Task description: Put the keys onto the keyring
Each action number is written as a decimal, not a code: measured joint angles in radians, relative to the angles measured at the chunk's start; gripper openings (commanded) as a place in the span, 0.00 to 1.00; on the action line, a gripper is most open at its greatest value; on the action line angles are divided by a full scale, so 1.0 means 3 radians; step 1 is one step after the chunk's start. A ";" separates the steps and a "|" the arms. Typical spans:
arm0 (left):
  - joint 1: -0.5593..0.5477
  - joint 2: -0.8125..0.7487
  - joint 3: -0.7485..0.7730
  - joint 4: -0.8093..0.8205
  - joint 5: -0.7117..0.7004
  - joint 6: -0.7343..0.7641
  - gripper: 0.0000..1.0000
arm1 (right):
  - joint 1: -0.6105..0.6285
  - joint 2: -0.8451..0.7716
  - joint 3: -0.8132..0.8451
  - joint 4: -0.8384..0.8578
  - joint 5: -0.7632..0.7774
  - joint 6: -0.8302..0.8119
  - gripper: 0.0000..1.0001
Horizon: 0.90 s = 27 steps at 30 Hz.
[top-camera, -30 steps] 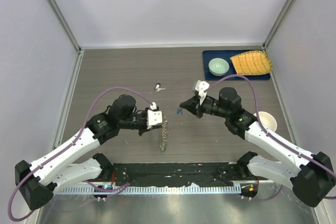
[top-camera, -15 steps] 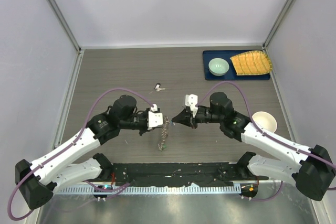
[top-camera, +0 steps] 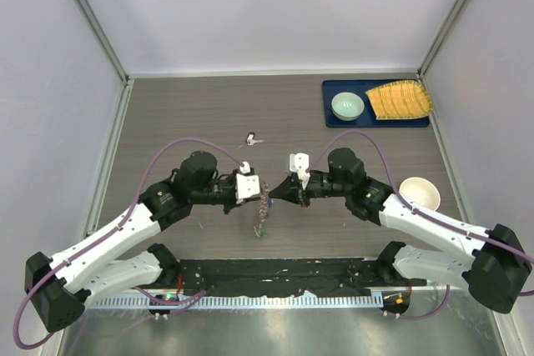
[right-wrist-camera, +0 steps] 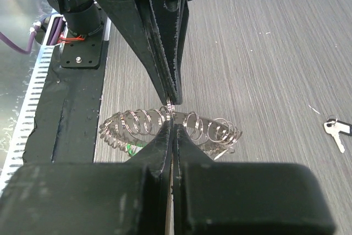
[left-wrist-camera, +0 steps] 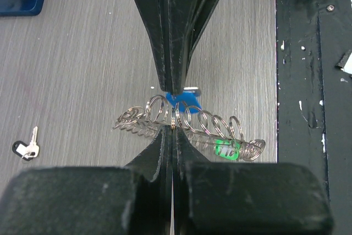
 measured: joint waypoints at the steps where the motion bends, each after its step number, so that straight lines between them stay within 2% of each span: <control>1: 0.0000 0.0004 0.0000 0.0014 0.0003 -0.0006 0.00 | 0.0006 0.0015 0.0000 0.0005 0.0000 0.0000 0.01; 27: 0.0000 0.0071 0.0000 0.0064 0.0060 -0.0173 0.00 | 0.0043 0.0058 -0.0009 0.0206 0.0024 0.0028 0.01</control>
